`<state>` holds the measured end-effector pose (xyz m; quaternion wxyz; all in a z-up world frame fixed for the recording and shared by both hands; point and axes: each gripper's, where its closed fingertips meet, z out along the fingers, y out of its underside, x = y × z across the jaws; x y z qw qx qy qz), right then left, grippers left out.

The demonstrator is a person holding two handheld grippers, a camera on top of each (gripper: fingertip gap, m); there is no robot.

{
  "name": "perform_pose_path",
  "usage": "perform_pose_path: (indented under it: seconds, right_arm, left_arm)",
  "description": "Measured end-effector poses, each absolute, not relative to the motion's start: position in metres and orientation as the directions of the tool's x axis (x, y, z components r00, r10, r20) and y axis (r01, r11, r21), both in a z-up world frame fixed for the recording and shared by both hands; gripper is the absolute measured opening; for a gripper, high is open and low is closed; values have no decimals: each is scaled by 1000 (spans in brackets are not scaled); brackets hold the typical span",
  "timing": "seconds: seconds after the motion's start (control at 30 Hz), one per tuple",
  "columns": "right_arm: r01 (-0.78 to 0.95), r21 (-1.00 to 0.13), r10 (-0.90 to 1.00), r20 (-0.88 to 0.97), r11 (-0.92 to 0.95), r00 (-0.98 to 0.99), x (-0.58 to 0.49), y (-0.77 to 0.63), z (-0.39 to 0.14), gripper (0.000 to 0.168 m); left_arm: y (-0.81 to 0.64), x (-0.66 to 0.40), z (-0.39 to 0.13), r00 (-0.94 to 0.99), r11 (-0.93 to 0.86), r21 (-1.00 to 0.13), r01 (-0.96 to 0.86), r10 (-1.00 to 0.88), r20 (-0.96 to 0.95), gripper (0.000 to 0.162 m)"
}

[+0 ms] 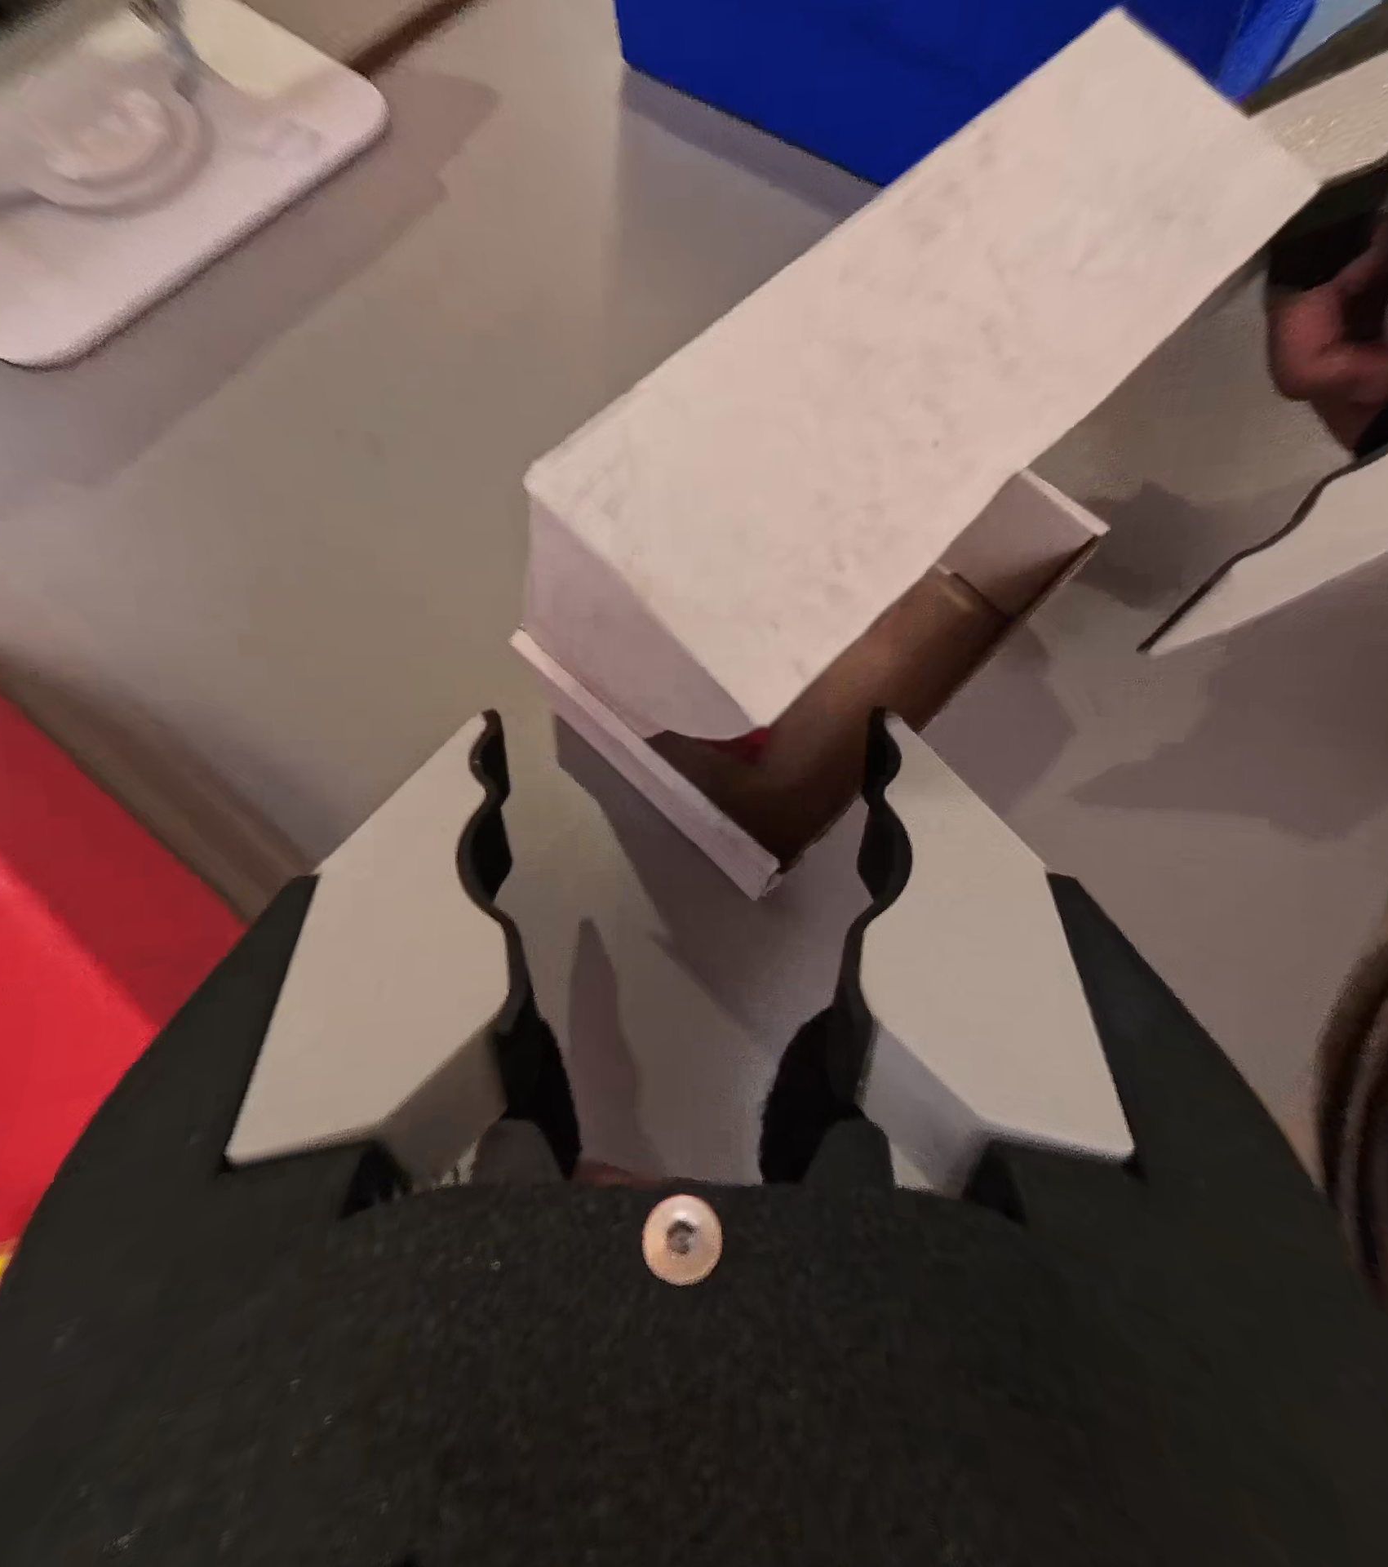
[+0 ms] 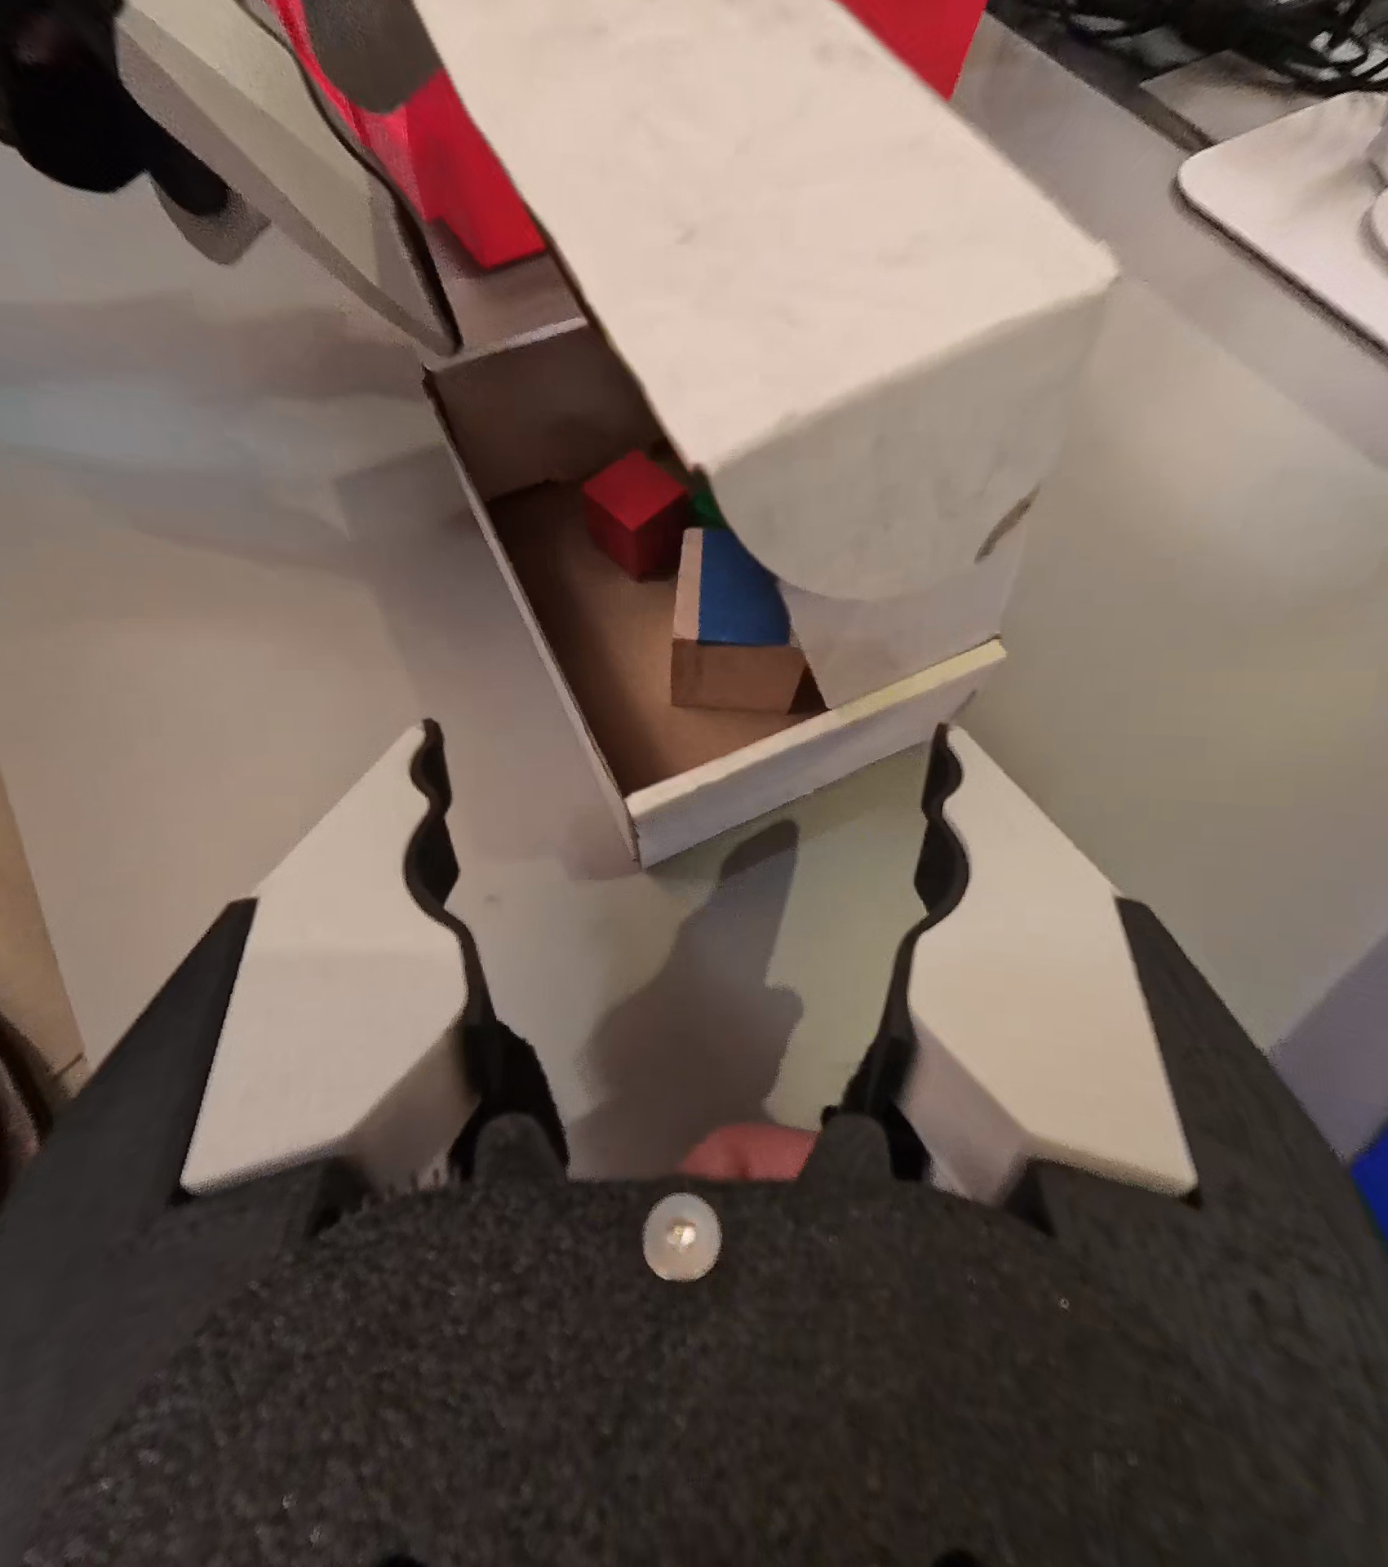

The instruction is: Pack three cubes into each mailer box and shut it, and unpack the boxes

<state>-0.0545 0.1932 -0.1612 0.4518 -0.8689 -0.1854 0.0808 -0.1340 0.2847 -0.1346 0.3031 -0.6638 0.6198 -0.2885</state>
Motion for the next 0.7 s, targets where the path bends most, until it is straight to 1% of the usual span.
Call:
perform_pose_path:
  seconds: [0.1,0.2,0.3,0.37,0.4,0.43,0.47,0.57,0.7]
  right_arm:
    - [261,-841,356,88,-474,930,-45,196,-145,104]
    - [241,-879,311,113,-412,944,-41,199,-121,96]
    - [243,-916,241,169,-319,956,-36,202,-96,81]
    - [245,-932,192,198,-268,961,-34,204,-85,68]
    - [252,-931,179,210,-264,961,-33,204,-84,58]
    - [260,-926,175,219,-272,960,-34,204,-86,49]
    - [269,-920,181,225,-283,958,-36,203,-88,38]
    - [275,-916,165,235,-293,958,-37,194,-90,29]
    - [222,-905,187,163,-364,969,-46,178,-103,17]
  left_arm:
    - [284,-139,-123,87,17,-792,-611,-992,-88,76]
    - [273,-140,-118,76,49,-803,-594,-990,-117,61]
    - [272,-138,-111,108,76,-814,-576,-980,-167,47]
    - [274,-137,-108,136,85,-814,-575,-971,-197,43]
    - [276,-137,-108,155,83,-811,-580,-966,-209,37]
    - [278,-137,-108,172,77,-808,-584,-961,-216,26]
    - [277,-138,-107,180,69,-808,-584,-961,-212,21]
    - [263,-145,-111,156,31,-797,-603,-975,-156,8]
    - [239,-159,-123,97,11,-769,-639,-991,-95,7]
